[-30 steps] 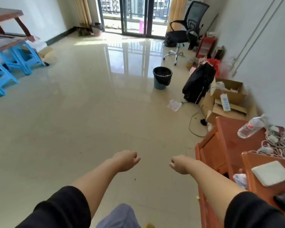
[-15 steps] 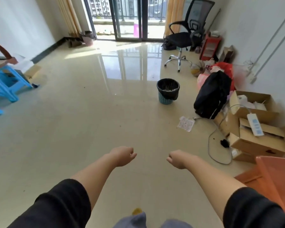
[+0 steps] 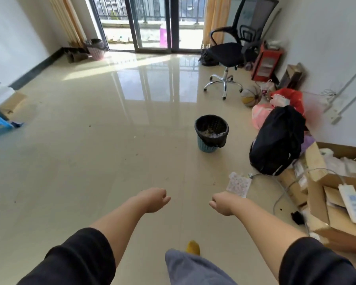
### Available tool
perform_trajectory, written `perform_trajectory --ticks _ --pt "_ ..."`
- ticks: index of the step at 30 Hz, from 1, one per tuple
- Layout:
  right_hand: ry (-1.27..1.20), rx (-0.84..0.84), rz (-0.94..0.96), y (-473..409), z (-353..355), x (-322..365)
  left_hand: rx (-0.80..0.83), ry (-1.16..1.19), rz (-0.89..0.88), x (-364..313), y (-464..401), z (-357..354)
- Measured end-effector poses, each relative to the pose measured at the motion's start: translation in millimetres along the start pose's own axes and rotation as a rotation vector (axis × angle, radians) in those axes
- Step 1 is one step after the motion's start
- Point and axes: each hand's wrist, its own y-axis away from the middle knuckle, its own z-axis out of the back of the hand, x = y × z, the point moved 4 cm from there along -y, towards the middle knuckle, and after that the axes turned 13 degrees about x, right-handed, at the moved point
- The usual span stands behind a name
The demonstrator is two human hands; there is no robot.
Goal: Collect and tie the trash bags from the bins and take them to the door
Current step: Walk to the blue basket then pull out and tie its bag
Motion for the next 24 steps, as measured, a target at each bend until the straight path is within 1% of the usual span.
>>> perform_trajectory --ticks 4,9,13,18,21,24 --pt "-0.035 0.033 -0.032 -46.1 75.6 -29.6 -0.008 -0.007 -0.042 -10.2 -54.6 76.8" --pt "-0.081 0.012 -0.058 -86.1 160.1 -51.9 0.01 -0.041 -0.078 -4.5 -129.7 156.8" --pt "-0.188 0.022 -0.104 -142.7 208.8 -78.1 0.029 -0.131 -0.115 7.9 -201.9 218.0" --pt "-0.322 0.057 -0.192 -212.9 273.6 -103.2 0.102 -0.201 -0.192 22.8 -292.6 306.4" --pt "-0.446 0.053 -0.19 -254.9 315.5 -114.2 0.134 -0.233 -0.219 29.8 -345.6 361.9" --pt "-0.545 0.049 -0.19 -292.6 347.6 -129.1 0.172 -0.218 -0.217 33.5 -397.9 397.9"
